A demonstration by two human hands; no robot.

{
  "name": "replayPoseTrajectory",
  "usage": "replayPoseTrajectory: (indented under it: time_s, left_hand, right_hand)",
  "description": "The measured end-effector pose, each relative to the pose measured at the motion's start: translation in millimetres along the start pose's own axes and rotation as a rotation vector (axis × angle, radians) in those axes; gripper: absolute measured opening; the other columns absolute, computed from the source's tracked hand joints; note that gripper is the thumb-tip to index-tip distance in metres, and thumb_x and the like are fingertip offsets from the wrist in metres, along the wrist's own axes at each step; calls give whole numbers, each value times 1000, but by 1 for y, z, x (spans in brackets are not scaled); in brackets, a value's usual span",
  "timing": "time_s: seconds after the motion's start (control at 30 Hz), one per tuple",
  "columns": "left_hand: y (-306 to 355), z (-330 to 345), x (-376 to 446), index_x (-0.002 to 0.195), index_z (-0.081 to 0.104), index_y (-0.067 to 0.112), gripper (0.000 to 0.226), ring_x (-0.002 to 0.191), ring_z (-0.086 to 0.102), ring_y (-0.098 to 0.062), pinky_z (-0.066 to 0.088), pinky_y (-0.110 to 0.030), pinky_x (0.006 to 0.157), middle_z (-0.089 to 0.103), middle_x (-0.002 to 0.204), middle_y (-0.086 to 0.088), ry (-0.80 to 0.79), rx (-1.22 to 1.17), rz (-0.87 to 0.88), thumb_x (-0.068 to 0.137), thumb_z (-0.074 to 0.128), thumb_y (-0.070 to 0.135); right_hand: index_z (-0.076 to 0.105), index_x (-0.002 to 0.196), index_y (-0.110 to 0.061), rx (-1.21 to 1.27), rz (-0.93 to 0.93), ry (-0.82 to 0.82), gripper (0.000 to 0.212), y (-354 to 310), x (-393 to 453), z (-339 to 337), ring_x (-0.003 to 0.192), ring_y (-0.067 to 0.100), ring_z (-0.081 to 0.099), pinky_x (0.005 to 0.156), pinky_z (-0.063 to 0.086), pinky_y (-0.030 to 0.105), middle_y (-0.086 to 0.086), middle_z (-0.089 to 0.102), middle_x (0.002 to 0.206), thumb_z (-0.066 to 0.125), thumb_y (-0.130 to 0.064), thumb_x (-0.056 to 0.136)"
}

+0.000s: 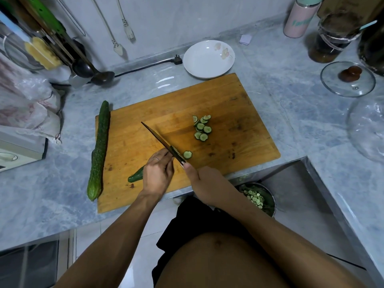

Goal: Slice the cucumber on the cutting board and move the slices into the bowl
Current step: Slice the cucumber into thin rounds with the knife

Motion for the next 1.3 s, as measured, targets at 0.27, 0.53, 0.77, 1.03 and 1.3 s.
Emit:
replayPoseTrajectory:
  time_s: [0.27,0.53,0.77,1.03,1.3]
  left_hand:
    - [-5,4,0,98,73,2,19,97,65,-30,55,-36,78,70,107,-12,-27,22,-16,86,58,1]
    - [1,1,-1,107,74,4,28,104,66,-28,51,-34,92,71,113,-12,23,6,-64,82,69,-5]
    - [-1,-1,-1,110,74,6,29,107,65,-29,54,-39,92,69,117,-11,8,-36,-108,83,68,-4]
    - [4,-16,8,111,74,8,23,109,63,-18,49,-30,99,68,119,-5,87,-209,-187,89,66,5]
    - [50,-56,49,97,73,2,21,98,60,-12,49,-27,86,66,103,-6,175,-278,111,84,57,4]
  right_hand:
    - [45,59,-15,-21,-6,4,64,-2,20,7,79,31,58,70,34,29,3,47,60,19,-52,104]
    - [53,62,-10,16,42,-21,74,13,29,-19,59,20,52,56,37,30,7,54,61,14,-59,101]
    - [49,60,-16,72,22,59,70,27,37,-67,34,6,44,45,37,20,-2,48,49,19,-68,97]
    - [46,64,-13,-74,-89,56,66,30,34,-99,42,14,36,48,31,25,4,40,54,25,-66,98]
    - [43,71,-20,-591,-206,69,52,32,17,-98,59,19,52,53,38,34,0,51,66,36,-65,96]
Point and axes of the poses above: each hand's wrist, its own x-axis towards the middle knuckle, its own z-axis out of the palm, y = z × x, the point moved 5 cm from there along x, towards the middle knuckle
